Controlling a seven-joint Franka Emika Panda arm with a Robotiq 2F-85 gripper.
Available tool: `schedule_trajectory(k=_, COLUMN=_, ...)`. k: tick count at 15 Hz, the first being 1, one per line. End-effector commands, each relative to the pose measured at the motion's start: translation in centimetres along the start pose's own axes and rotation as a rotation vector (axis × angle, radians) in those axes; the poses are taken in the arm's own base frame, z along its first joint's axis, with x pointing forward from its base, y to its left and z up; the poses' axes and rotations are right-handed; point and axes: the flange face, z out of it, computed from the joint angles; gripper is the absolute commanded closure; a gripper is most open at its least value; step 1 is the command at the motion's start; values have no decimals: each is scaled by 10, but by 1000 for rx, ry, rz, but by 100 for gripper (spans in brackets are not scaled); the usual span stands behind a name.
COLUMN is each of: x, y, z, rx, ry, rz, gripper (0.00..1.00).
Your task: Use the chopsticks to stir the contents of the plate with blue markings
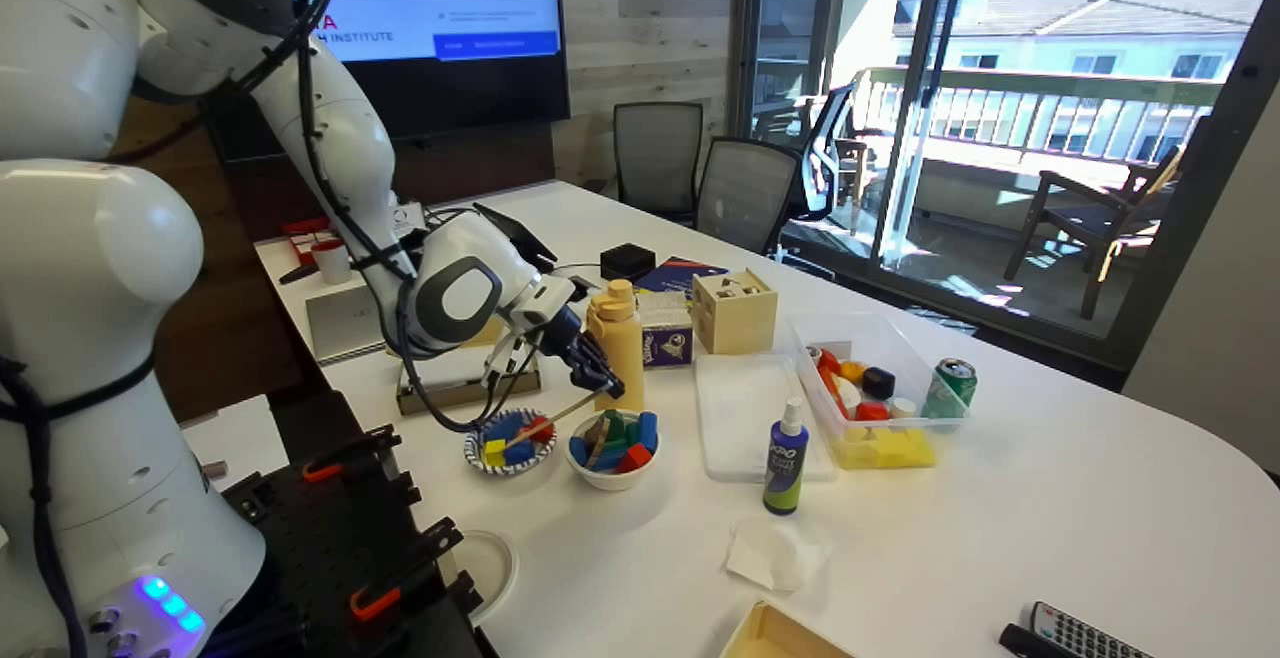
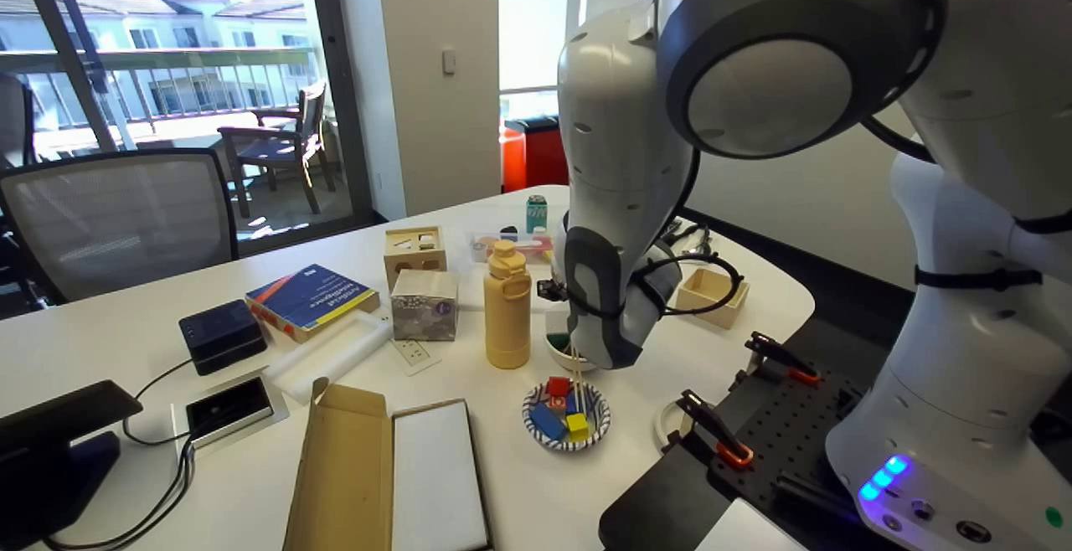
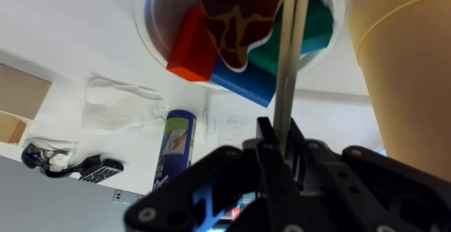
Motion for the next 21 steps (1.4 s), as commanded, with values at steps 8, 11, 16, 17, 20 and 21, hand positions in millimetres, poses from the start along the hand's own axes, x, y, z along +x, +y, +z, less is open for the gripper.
schedule_trajectory(k=8, x=4, y=-28, z=-36, rx=65, ry=99, rz=87, gripper=97)
schedule_trajectory(k=11, x=-12, y=-32, z=-41, rx=73, ry=92, rz=59, gripper=97)
schedule_trajectory(k=16, x=-15, y=-9, z=-38, rx=26, ry=95, rz=39, gripper=97)
schedule_trajectory(k=17, x=-14, y=-4, z=-36, rx=15, ry=101, rz=41, gripper=97)
schedule_trajectory(k=20, x=-2, y=4, z=-36, rx=-2, ry=141, rz=78, gripper=97)
schedule_trajectory(k=21, x=2, y=2, z=-35, rx=1, ry=153, rz=99, gripper=97)
